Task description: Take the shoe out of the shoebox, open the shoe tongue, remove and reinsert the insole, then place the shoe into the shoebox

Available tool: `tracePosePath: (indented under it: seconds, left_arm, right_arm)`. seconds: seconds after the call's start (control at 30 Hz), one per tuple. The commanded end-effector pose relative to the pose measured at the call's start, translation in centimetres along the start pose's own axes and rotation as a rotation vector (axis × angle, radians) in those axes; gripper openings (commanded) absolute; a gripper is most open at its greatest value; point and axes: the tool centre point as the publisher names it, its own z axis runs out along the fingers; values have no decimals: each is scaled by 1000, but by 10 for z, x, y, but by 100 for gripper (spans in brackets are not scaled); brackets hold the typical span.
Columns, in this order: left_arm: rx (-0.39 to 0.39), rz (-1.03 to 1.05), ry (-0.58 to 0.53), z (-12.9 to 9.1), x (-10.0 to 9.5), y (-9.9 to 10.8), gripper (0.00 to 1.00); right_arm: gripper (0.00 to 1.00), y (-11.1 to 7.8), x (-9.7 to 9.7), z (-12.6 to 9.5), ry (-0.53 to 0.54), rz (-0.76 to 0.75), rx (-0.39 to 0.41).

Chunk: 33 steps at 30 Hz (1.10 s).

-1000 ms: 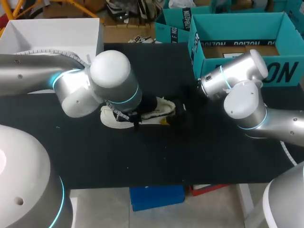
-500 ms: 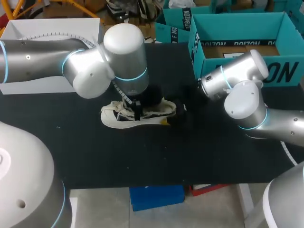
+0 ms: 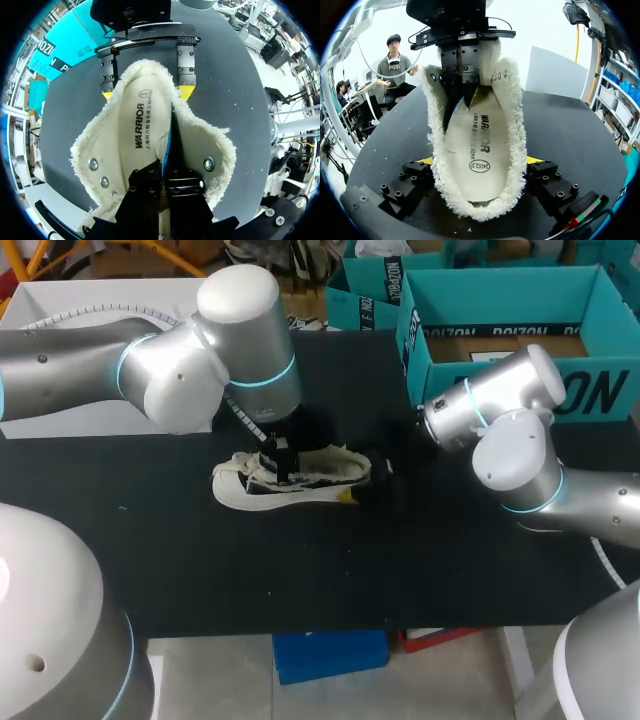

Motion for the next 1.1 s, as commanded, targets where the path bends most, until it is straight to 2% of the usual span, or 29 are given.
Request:
tracePosePath:
  seconds: [0.03, 0.5, 0.8, 0.87, 0.97, 1.0, 1.1]
  left_arm:
    - [17, 8, 10, -7, 0, 5, 0]
    - [62, 12, 31, -15, 0, 9, 0]
    - [58, 53, 30, -11, 5, -4, 0]
    - [62, 69, 17, -7, 3, -8, 17]
    - [67, 91, -39, 0, 2, -13, 19]
    - [72, 96, -51, 2, 3, -14, 25]
    - [81, 118, -99, 8, 7, -16, 29]
  right_arm:
    - [0, -2, -2, 1, -1, 1, 1]
    - [0, -2, -2, 1, -1, 1, 1]
    - [0, -2, -2, 1, -1, 1, 1]
    - [0, -2, -2, 1, -1, 1, 1]
    - [0, -2, -2, 1, -1, 1, 1]
    - [0, -2, -2, 1, -1, 1, 1]
    - [0, -2, -2, 1, -1, 1, 1]
